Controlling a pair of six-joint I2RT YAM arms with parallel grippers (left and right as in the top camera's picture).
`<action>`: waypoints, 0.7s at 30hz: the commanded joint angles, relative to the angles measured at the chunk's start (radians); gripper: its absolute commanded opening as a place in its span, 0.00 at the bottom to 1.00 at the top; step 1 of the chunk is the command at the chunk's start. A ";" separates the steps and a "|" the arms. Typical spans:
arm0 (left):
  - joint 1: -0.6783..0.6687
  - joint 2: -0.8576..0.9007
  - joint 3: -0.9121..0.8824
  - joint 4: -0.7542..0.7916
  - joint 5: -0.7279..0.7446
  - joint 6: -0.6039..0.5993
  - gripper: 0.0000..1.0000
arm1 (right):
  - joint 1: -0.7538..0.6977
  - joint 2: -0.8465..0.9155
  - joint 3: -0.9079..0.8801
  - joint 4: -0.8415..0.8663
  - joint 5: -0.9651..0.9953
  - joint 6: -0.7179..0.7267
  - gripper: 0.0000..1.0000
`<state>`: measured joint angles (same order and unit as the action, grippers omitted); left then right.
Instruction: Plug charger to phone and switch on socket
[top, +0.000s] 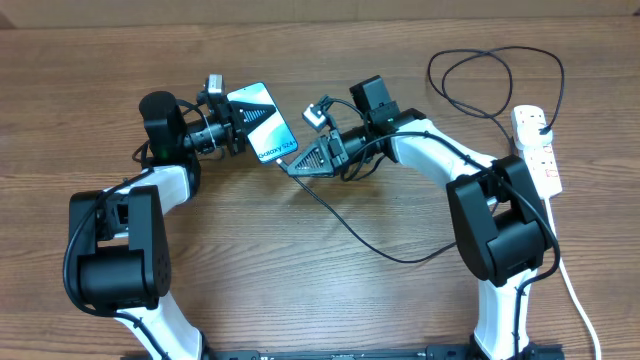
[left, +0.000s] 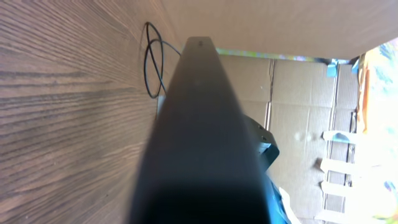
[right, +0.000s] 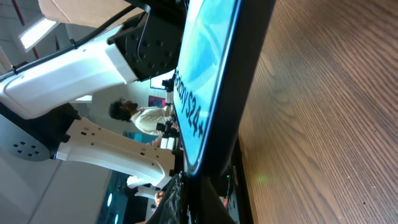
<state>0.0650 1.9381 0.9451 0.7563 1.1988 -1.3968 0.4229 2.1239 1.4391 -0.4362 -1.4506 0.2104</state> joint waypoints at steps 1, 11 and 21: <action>-0.006 0.005 0.026 0.011 -0.022 0.006 0.04 | -0.021 0.002 0.026 0.005 -0.002 0.013 0.04; -0.020 0.005 0.026 0.011 -0.070 0.013 0.05 | -0.029 0.002 0.026 0.014 -0.001 0.026 0.04; -0.045 0.005 0.026 0.011 -0.103 0.013 0.04 | -0.029 0.002 0.026 0.021 -0.001 0.030 0.04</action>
<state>0.0311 1.9381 0.9451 0.7559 1.0981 -1.3964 0.3977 2.1239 1.4391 -0.4198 -1.4502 0.2356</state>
